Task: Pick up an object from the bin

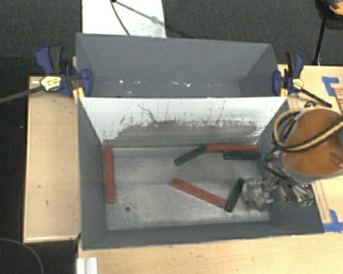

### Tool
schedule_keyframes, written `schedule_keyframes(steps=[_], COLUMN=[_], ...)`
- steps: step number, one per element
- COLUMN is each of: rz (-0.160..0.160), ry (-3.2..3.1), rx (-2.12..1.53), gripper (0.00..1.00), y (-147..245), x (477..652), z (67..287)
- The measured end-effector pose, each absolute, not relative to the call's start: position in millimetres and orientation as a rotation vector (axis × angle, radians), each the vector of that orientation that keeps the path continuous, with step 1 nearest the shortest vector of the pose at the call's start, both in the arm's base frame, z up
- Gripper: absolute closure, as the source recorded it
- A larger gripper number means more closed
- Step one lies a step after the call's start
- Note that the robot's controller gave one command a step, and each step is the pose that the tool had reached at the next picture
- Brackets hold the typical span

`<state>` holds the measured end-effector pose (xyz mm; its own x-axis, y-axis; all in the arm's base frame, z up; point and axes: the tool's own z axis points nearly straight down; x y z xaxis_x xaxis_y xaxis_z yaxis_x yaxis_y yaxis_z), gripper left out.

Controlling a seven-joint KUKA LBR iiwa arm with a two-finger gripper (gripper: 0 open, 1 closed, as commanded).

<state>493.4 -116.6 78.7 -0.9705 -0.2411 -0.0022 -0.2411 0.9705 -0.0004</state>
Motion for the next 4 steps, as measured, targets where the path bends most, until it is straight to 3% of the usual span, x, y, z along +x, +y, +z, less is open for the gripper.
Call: schedule_keyframes(steps=[1,2,3,4], rz=[0.0,-0.001,-0.001,-0.001], ry=[3.115,3.115,3.114,3.113], rx=[-0.386,-0.392,-0.396,-0.401], gripper=[0.0,1.0,0.0,1.0], y=[-116.5,-116.4,-116.4,-116.4], x=[493.4,493.4,493.5,493.4], z=[78.7,78.7,78.7,78.7])
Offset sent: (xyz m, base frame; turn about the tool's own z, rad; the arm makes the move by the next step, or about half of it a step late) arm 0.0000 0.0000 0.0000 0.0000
